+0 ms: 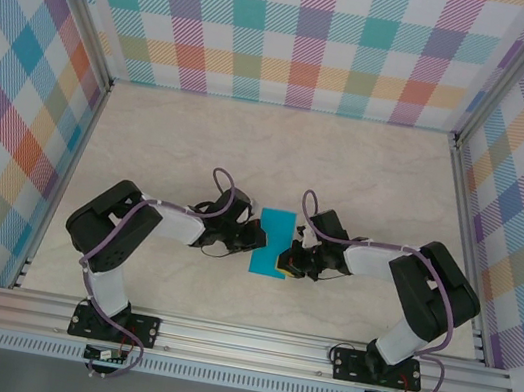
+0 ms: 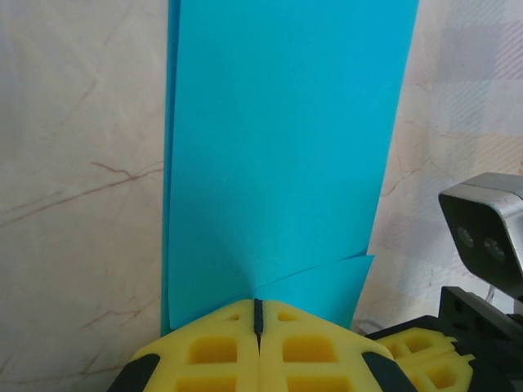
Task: Fold a paper plane with a square sheet of paper (pick it up from the middle)
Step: Fold the triangle a second time at the center of the table.
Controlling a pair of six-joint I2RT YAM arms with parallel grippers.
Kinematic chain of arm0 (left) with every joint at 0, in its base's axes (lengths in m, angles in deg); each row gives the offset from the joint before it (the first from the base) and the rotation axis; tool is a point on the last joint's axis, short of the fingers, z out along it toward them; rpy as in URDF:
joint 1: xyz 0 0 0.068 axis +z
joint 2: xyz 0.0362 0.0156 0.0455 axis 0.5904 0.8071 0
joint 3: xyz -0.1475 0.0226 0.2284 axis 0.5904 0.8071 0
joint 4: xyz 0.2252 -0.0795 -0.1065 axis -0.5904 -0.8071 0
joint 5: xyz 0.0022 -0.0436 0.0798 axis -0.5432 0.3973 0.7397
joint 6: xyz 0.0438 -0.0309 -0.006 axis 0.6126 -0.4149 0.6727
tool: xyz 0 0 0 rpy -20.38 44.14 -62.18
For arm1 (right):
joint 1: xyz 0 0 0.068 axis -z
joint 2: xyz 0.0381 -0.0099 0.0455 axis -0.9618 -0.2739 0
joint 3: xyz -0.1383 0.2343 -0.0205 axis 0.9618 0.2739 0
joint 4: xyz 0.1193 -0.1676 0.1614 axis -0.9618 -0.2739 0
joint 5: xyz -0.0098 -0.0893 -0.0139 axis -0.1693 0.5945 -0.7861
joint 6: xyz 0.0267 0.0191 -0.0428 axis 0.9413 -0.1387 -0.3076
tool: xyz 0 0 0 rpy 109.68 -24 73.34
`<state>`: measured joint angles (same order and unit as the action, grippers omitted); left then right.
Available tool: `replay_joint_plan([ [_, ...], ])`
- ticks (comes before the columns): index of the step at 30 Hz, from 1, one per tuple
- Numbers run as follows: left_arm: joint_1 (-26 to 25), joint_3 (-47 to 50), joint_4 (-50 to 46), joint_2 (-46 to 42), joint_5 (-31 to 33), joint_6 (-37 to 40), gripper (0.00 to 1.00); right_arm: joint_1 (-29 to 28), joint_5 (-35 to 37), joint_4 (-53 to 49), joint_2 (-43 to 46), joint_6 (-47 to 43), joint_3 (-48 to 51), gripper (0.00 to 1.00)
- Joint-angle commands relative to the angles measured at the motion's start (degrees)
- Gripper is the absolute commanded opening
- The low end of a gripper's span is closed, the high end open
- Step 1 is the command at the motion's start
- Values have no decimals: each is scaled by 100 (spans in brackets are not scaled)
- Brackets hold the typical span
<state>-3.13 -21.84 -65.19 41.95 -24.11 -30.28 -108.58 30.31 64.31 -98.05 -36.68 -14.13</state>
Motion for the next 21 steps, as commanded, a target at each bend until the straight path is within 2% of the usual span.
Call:
replay_joint_plan([
  [1, -3, 59, -95, 112, 428, 10, 0, 3, 463, -587, -279, -82, 193, 3],
  [8, 243, 170, -365, -41, 726, 182, 0, 3, 471, -579, -285, -101, 224, 3],
  [21, 506, 41, -570, -346, 566, 466, 0, 3, 448, -558, -279, -79, 207, 3],
])
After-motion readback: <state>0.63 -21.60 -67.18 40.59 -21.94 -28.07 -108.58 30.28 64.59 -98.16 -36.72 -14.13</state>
